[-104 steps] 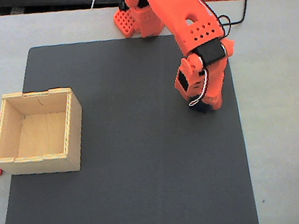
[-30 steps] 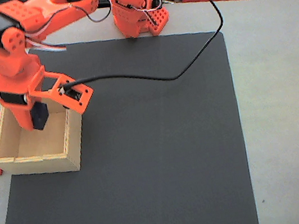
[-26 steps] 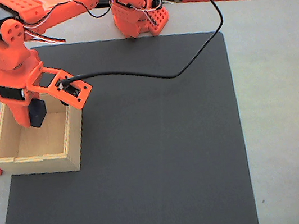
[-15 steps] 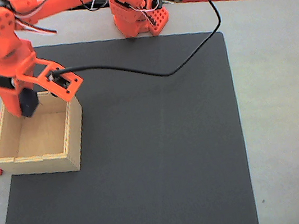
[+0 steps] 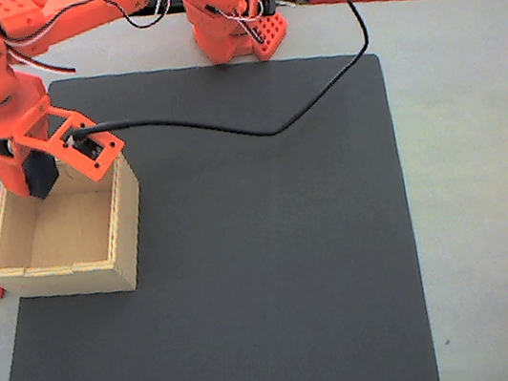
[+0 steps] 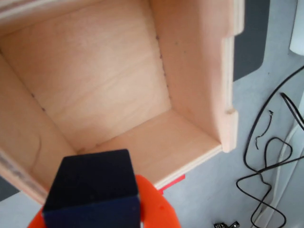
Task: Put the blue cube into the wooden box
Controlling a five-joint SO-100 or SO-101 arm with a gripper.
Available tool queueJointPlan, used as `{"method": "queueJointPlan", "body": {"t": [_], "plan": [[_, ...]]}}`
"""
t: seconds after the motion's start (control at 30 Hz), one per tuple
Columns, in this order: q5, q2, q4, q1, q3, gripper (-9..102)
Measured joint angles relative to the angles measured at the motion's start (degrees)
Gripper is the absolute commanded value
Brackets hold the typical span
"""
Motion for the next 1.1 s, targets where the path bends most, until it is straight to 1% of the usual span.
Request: {"method": "queueJointPlan", "body": {"t": [0.27,0.53,0.8,0.83,0.9,0.93,1.0,1.1], "plan": [[0.0,-11.2,0.0,-0.4,-10.1,0],[0.0,-16.0,0.1,-2.3,-12.9,0],[0.0,-25.1,0.1,-5.3,-21.4,0],[0.0,-26.1,0.1,-5.6,-22.1,1],[-0.5,-27.6,0.1,-6.9,-23.4,13],[-1.2,-27.9,0.2,-7.2,-23.6,17],[-2.0,-28.3,0.8,-7.6,-24.0,20],[-2.4,-28.5,1.4,-7.5,-24.0,21]]}}
